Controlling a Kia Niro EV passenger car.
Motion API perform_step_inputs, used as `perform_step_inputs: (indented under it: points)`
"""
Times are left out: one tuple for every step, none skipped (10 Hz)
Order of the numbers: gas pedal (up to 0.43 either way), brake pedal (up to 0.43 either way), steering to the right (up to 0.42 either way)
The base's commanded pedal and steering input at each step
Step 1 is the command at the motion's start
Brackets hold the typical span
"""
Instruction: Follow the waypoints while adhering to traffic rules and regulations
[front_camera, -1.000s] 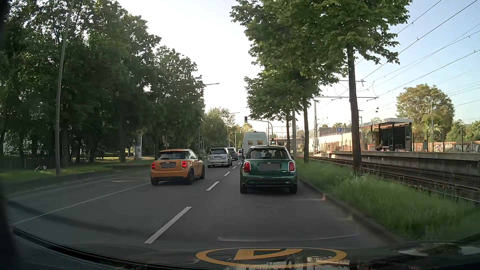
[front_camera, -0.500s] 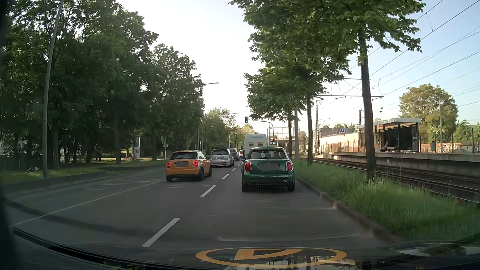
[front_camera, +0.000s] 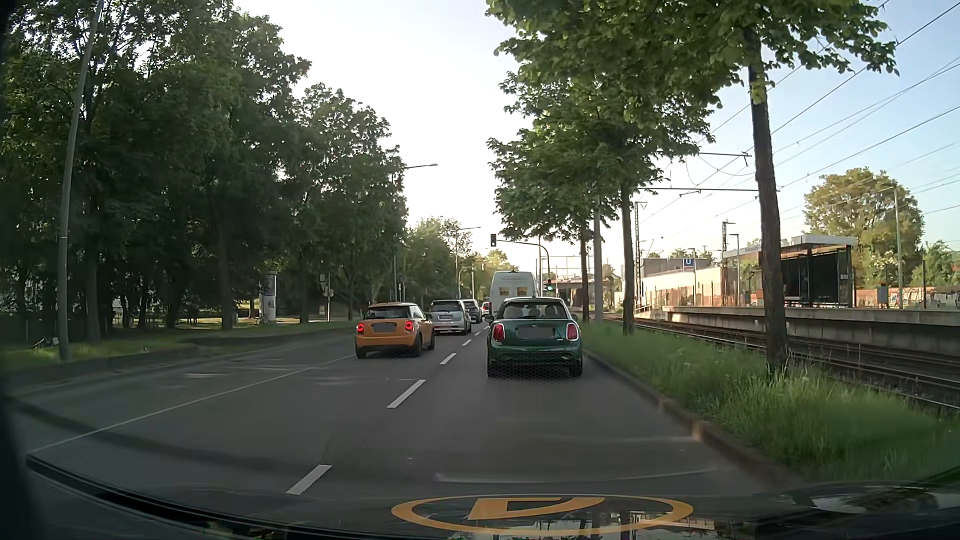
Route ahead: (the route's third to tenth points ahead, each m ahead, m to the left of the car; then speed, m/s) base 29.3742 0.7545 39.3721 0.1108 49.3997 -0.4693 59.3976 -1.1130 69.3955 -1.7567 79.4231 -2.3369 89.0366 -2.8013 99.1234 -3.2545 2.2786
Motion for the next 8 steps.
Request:
perform_step_inputs:
  points:
    - [0.197,0.000,-0.008]
    - [0.197,0.000,-0.009]
    - [0.209,0.000,-0.009]
    - [0.209,0.000,-0.009]
    - [0.209,0.000,-0.010]
    - [0.209,0.000,-0.010]
    - [0.209,0.000,-0.010]
    - [0.209,0.000,-0.010]
